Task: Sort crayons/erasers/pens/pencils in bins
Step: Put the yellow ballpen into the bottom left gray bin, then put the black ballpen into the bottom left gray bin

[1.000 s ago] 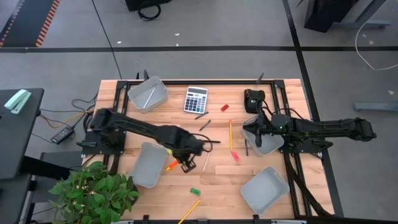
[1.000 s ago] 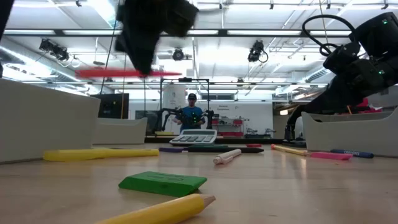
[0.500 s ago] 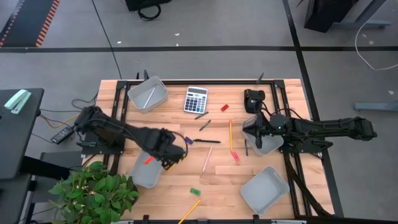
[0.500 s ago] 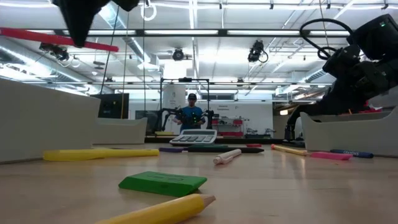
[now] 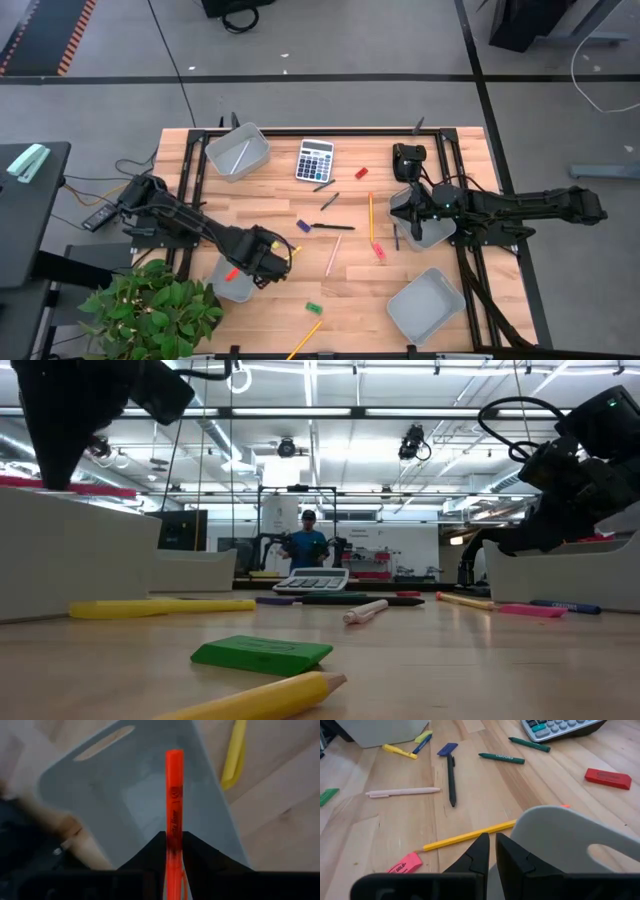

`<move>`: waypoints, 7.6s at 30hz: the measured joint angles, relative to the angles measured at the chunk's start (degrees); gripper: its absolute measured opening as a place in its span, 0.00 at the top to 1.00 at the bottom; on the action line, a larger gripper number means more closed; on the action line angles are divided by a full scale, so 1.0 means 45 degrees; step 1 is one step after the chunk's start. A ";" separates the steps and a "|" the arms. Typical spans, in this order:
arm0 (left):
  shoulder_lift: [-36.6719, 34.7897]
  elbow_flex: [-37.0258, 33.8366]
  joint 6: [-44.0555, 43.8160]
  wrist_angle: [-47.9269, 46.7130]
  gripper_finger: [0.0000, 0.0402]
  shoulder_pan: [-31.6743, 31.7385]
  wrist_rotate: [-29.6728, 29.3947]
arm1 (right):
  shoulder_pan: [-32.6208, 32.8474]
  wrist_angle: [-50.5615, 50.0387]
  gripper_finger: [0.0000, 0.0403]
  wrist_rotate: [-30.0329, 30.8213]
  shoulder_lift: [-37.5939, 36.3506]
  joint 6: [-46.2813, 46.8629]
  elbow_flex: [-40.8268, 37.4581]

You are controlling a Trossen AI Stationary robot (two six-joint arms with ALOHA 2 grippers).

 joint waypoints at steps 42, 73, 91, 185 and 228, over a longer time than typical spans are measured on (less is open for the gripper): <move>0.3973 0.1304 0.6332 0.3494 0.59 0.2439 -0.0629 | 0.0002 0.0225 0.90 -0.1379 0.0024 0.1943 -0.0010; 0.4937 0.2449 0.7939 0.3843 0.93 0.2686 0.0055 | 0.1017 0.0211 0.90 -0.1350 0.0505 0.3001 0.0000; 0.4368 0.7530 0.5797 -0.3352 0.92 0.0770 -0.2088 | 0.1017 0.0201 0.90 -0.0937 0.0500 0.3572 0.0000; 0.2134 -0.7903 1.3194 2.8708 0.87 0.1433 -0.6458 | 0.1663 0.0183 0.79 0.0482 1.5964 -0.1590 0.9670; 0.2081 -0.6370 2.1925 2.2663 0.82 0.1562 -0.9264 | 0.3669 -0.1421 0.90 0.1598 1.3605 0.0469 0.9636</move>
